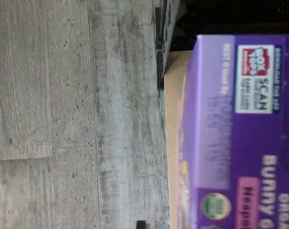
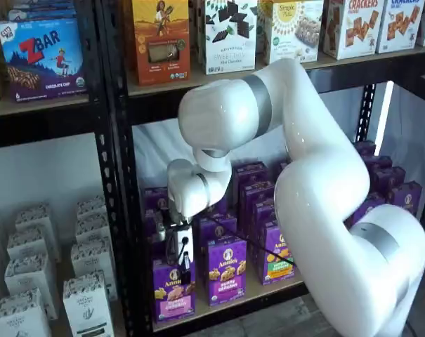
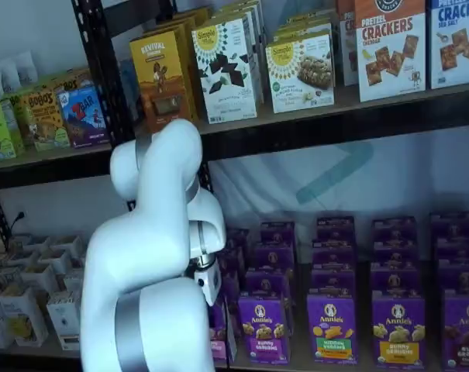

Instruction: Pick up the purple box with a pink patch in the middle, on the bottom shelf, the first box from the left

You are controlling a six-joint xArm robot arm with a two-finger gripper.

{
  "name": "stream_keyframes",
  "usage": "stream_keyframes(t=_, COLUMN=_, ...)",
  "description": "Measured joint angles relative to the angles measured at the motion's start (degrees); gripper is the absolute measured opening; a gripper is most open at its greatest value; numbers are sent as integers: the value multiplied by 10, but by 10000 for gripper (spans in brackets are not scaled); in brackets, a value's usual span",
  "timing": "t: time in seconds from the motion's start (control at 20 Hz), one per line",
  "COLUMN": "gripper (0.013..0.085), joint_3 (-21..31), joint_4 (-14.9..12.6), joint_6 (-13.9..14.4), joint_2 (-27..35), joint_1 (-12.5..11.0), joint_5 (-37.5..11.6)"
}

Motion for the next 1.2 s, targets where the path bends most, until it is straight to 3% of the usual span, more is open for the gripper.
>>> stream_keyframes(t=0.05, gripper=610, joint_3=0, joint_4=1, joint_6=-1, joint_2=0, joint_1=0, joint_5=2)
stream_keyframes(t=0.15, gripper=530, joint_3=0, joint_4=1, joint_6=-1, joint_2=-1, joint_1=0, joint_5=4)
stream_keyframes(t=1.1, gripper=530, joint_3=14, joint_4=-1, joint_6=0, joint_2=-4, joint_1=-1, joint_5=-22)
stream_keyframes(t=1.2, gripper=490, joint_3=16, joint_4=1, joint_6=-2, joint_2=-5, joint_1=0, joint_5=-25)
